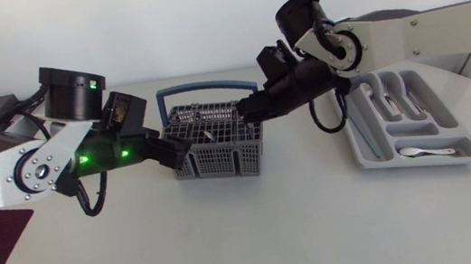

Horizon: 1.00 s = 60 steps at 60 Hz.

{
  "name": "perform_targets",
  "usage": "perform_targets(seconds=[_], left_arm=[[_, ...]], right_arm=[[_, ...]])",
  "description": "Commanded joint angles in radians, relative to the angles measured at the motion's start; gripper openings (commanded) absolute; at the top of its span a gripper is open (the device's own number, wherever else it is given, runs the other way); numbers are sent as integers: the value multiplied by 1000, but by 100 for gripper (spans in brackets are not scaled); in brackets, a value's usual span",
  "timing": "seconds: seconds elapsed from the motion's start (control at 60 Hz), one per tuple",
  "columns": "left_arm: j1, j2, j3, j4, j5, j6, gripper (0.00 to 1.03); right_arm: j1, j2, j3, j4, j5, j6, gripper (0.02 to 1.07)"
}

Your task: Transfer all utensils from the basket to the drawer tray.

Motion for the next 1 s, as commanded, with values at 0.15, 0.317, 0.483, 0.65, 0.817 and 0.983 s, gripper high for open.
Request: perform_targets(seconds=[0.15, 0.317, 0.483, 0.65, 0.817, 0.983], left_arm=[[-10, 29, -23, 10, 10, 16, 97], [-10, 29, -21, 10, 10, 18, 97], [-13, 29, -21, 11, 10, 18, 97], [-17, 29, -19, 10, 10, 16, 97], [-23, 29, -23, 11, 10, 16, 97], [-24, 29, -23, 11, 10, 16, 97]], right_arm=[[-12, -62, 47, -36, -27, 24, 10], [-17, -72, 60, -60, -31, 5, 10], [-11, -72, 43, -59, -31, -1, 10], [-11, -60, 22, -44, -31, -1, 10], [-11, -25, -29, -5, -28, -7, 12], [-11, -22, -53, 6, -17, -10, 47]])
